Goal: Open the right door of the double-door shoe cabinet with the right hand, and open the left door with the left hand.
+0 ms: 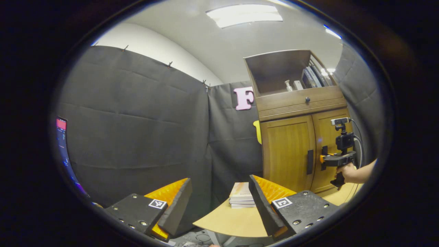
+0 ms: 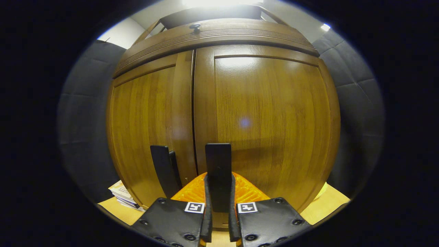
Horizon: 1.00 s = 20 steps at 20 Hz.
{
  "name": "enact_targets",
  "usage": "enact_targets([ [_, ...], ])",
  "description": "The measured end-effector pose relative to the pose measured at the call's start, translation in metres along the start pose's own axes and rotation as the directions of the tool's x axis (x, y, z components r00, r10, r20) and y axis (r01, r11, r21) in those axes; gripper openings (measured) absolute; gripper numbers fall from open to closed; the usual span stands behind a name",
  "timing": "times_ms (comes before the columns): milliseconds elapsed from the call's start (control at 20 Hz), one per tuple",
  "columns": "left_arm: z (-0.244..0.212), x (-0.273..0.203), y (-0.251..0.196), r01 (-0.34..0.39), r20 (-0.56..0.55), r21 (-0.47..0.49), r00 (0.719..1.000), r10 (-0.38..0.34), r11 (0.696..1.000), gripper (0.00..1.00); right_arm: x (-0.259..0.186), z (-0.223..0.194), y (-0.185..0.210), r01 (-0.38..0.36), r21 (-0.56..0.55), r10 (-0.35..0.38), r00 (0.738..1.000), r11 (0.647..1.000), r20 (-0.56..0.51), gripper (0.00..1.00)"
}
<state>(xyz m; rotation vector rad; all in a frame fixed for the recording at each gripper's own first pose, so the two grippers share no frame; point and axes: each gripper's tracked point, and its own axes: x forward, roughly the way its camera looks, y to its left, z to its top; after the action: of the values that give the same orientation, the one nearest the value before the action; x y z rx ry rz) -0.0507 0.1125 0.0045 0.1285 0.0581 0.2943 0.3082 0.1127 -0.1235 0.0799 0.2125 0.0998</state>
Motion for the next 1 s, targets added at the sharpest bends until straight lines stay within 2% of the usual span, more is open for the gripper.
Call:
enact_targets([
  [50,-0.001,0.0,-0.002,0.004,0.0,-0.005,1.0,-0.004,1.0,0.96,0.002,-0.001,-0.001,-0.001,0.002,0.001,1.0,1.0,-0.005,0.21],
  [100,0.0,0.001,-0.004,0.008,0.001,-0.01,1.0,-0.008,1.0,0.96,0.002,-0.002,0.0,-0.004,0.008,0.004,1.0,1.0,-0.011,0.12],
  [250,0.002,0.003,-0.008,0.022,0.011,-0.017,1.0,-0.022,1.0,0.96,-0.003,-0.001,0.0,-0.006,0.014,0.006,1.0,1.0,-0.019,0.09],
  [350,0.002,0.004,-0.011,0.034,0.018,-0.024,0.999,-0.033,0.999,0.96,-0.008,0.001,0.0,-0.012,0.015,0.012,1.0,1.0,-0.021,0.12],
  [600,0.0,0.005,-0.024,0.076,0.018,-0.052,0.997,-0.075,0.996,0.96,-0.037,-0.003,-0.001,-0.053,0.029,0.054,0.998,0.998,-0.023,0.12],
  [650,-0.001,0.005,-0.027,0.086,0.019,-0.055,0.996,-0.085,0.995,0.96,-0.042,-0.003,-0.001,-0.061,0.032,0.062,0.998,0.998,-0.024,0.14],
  [700,0.0,0.005,-0.03,0.097,0.019,-0.057,0.995,-0.096,0.994,0.96,-0.047,-0.003,-0.002,-0.067,0.035,0.068,0.997,0.997,-0.024,0.12],
  [900,0.006,0.007,-0.047,0.152,0.035,-0.066,0.988,-0.15,0.986,0.96,-0.067,-0.004,-0.005,-0.088,0.03,0.089,0.996,0.996,-0.032,0.12],
  [1000,0.009,0.006,-0.058,0.183,0.043,-0.068,0.983,-0.18,0.981,0.96,-0.076,-0.004,-0.009,-0.098,0.043,0.099,0.994,0.994,-0.033,0.14],
])
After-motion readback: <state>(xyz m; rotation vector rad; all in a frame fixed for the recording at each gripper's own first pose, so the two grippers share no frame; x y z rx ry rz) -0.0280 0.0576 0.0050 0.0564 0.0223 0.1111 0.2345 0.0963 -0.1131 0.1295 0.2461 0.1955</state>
